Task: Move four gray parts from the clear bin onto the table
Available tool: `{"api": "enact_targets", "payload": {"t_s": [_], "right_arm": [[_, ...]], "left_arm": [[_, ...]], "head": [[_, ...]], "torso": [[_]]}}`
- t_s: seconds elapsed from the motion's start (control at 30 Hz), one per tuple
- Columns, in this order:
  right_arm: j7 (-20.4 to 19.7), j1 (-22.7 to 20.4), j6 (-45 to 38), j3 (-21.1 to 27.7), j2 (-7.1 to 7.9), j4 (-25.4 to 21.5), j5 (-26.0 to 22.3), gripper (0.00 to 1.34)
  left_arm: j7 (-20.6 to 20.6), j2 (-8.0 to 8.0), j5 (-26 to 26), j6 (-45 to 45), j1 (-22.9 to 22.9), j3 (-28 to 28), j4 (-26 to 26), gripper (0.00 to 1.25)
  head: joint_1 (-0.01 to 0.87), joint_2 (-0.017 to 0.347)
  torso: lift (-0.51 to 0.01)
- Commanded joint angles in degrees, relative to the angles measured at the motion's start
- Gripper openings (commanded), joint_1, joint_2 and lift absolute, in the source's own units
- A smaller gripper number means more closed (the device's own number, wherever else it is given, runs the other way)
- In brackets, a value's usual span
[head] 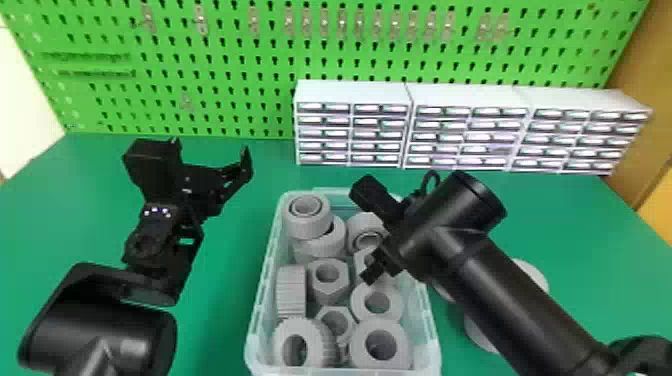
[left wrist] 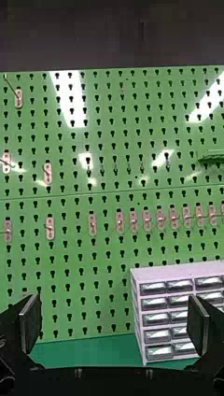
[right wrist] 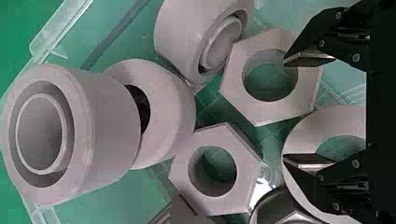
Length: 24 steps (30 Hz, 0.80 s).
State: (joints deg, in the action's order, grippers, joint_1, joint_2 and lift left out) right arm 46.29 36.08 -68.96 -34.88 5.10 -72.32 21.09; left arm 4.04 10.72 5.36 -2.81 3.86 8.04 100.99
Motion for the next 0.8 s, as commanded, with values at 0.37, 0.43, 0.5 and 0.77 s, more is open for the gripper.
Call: {"api": "enact_targets", "payload": {"t_s": [0.37,0.43,0.5,0.77], "right_arm": [[-0.1,-0.2,4.7,1.6,-0.27,4.8,-1.2,0.81],[-0.1,0.0,5.2,1.7,-0.27,5.3,-1.2,0.81],[-0.1,0.0,5.6,1.7,-0.36,5.3,-1.2,0.81],[-0.1,2.1,6.6,-0.1,-0.53,5.3,-1.3,0.81]], "left_arm": [[0.0,0.0,0.1,0.0,0.1,0.0,0.0,1.14],[0.0,0.0,0.1,0.0,0.1,0.0,0.0,1.14],[0.0,0.0,0.0,0.0,0.1,0.1,0.0,1.14],[0.0,0.0,0.1,0.0,0.0,0.0,0.0,1.14]], "head": [[0.678,0.034],[0.678,0.034],[0.678,0.034],[0.678,0.034]], "torso": [[-0.05],[-0.05],[-0.05],[-0.05]]}}
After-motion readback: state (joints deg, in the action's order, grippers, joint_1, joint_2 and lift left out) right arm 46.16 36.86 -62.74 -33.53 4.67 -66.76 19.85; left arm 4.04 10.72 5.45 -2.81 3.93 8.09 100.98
